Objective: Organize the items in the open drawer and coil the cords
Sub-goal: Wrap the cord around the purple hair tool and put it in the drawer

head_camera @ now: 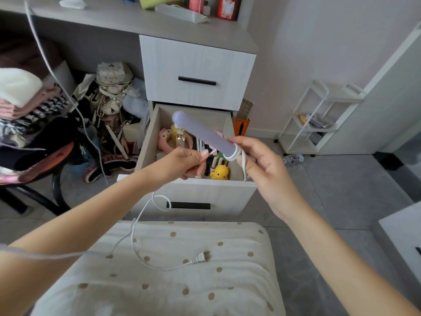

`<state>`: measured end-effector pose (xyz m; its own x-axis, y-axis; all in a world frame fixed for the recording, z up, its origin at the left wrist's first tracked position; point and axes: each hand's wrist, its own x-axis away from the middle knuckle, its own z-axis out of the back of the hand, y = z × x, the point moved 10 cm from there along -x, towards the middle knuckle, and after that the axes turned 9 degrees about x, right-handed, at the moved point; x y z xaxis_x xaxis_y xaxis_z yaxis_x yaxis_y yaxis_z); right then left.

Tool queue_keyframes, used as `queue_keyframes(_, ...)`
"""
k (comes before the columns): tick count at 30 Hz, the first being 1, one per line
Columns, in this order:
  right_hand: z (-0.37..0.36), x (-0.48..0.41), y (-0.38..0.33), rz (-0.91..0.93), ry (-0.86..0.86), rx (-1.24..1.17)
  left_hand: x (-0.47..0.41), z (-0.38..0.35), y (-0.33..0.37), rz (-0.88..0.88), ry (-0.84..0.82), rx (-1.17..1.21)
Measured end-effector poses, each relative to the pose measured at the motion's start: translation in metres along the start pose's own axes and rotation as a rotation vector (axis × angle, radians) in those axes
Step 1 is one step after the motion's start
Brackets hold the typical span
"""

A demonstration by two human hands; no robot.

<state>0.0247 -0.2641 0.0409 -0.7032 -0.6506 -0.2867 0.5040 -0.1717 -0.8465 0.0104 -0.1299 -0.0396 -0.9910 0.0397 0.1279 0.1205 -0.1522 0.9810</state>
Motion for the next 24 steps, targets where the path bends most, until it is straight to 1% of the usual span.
queue_keyframes(2,0.003,-0.001,0.008,-0.074,0.051,-0.108,0.004,-0.008,0.012,-0.050,0.027,0.022)
queue_keyframes(3,0.005,-0.003,0.013,-0.106,0.083,-0.134,0.005,-0.008,0.014,-0.072,0.055,-0.015)
queue_keyframes(5,0.018,-0.007,0.022,-0.171,0.174,-0.180,0.008,-0.004,0.012,-0.122,0.126,-0.209)
queue_keyframes(7,0.040,-0.012,0.036,-0.255,0.309,-0.252,0.014,-0.006,0.010,-0.156,0.153,-0.410)
queue_keyframes(8,0.051,-0.014,0.043,-0.296,0.372,-0.261,0.017,-0.008,0.012,-0.176,0.160,-0.437)
queue_keyframes(9,0.059,-0.016,0.048,-0.318,0.415,-0.217,0.021,-0.010,0.016,-0.202,0.165,-0.453)
queue_keyframes(11,0.067,-0.019,0.060,-0.332,0.438,-0.033,0.028,-0.014,0.031,-0.266,0.197,-0.543)
queue_keyframes(15,0.060,-0.015,0.074,-0.323,0.399,0.266,0.038,-0.032,0.066,-0.463,0.241,-0.841)
queue_keyframes(17,0.055,-0.016,0.070,-0.283,0.364,0.461,0.044,-0.038,0.075,-0.537,0.254,-0.900)
queue_keyframes(19,0.045,-0.015,0.059,-0.218,0.316,0.653,0.048,-0.042,0.080,-0.581,0.257,-0.910)
queue_keyframes(22,0.019,-0.015,0.043,-0.039,0.186,0.955,0.050,-0.044,0.085,-0.593,0.270,-0.898)
queue_keyframes(24,0.003,-0.014,0.041,0.046,0.079,1.068,0.051,-0.041,0.089,-0.597,0.298,-0.936)
